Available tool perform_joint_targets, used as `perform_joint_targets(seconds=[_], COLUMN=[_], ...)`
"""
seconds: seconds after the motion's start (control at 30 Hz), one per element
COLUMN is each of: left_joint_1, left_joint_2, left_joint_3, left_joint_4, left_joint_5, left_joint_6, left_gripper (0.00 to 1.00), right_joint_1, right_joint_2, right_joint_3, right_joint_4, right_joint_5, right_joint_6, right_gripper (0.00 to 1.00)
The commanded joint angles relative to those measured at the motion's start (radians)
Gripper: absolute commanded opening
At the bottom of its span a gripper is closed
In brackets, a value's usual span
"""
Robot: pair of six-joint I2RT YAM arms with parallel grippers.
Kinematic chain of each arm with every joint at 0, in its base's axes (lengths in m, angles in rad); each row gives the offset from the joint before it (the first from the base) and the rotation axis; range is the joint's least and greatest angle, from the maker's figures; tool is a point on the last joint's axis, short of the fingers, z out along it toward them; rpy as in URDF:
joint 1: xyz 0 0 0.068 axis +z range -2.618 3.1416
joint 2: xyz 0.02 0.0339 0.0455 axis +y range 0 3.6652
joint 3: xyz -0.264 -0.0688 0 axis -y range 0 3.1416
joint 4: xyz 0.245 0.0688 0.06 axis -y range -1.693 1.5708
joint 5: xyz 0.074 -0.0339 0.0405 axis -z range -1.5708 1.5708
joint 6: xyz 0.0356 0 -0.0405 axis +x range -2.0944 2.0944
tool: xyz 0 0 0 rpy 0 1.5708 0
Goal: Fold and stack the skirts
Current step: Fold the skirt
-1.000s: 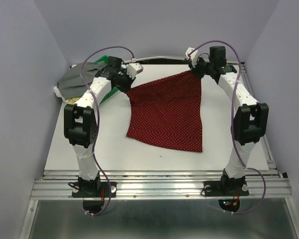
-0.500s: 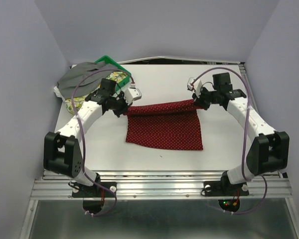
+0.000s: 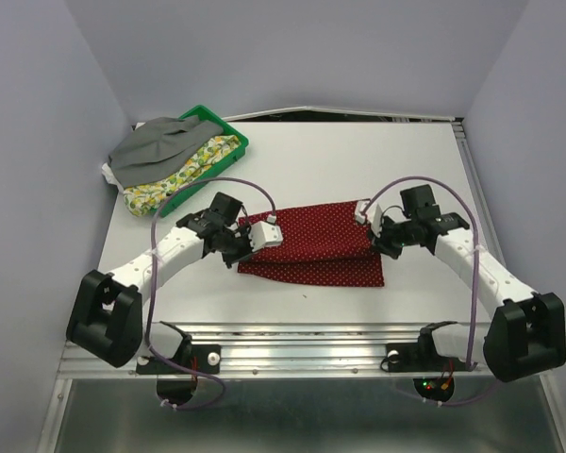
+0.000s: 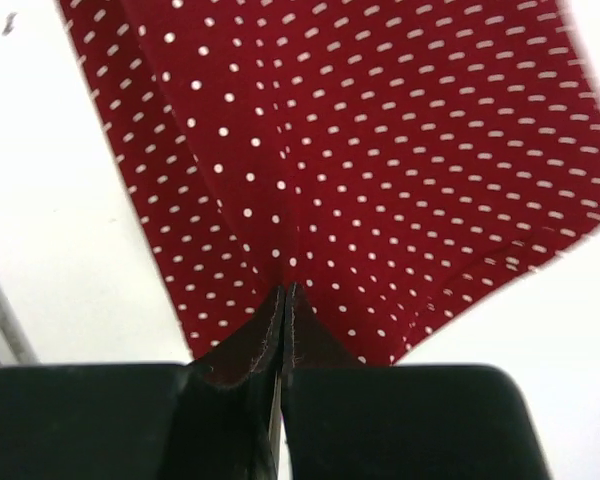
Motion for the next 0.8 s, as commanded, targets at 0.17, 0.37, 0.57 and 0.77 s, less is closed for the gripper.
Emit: perform_joint_targets(seconds=[0.17, 0.37, 0.57, 0.77], left_joint_1=[-0.008, -0.01, -0.011, -0.011], left_joint_2=[0.083, 0.026, -0.043, 0.008], left_joint_3=[-0.059, -0.047, -0.012, 0.014], left_joint_4=[0.059, 0.031, -0.007, 0.014], left_joint_5=[-0.104, -0.068, -0.065, -0.079], left_joint_6=[0.001, 0.002, -0.014, -0.039], left_gripper=[0.0, 0.25, 0.46, 0.49], right_joint_1=[0.116, 0.116, 0.125, 0.229], right_joint_2=[-0.064, -0.071, -0.081, 0.0], right_joint_3=[-0.194, -0.149, -0.062, -0.095], right_joint_4=[0.062, 0.001, -0.001, 0.033], right_joint_5=[0.042, 0.03, 0.005, 0.057], right_joint_6=[-0.02, -0.003, 0.135, 0.244], right_gripper=[0.06, 0.31, 0.62, 0.56])
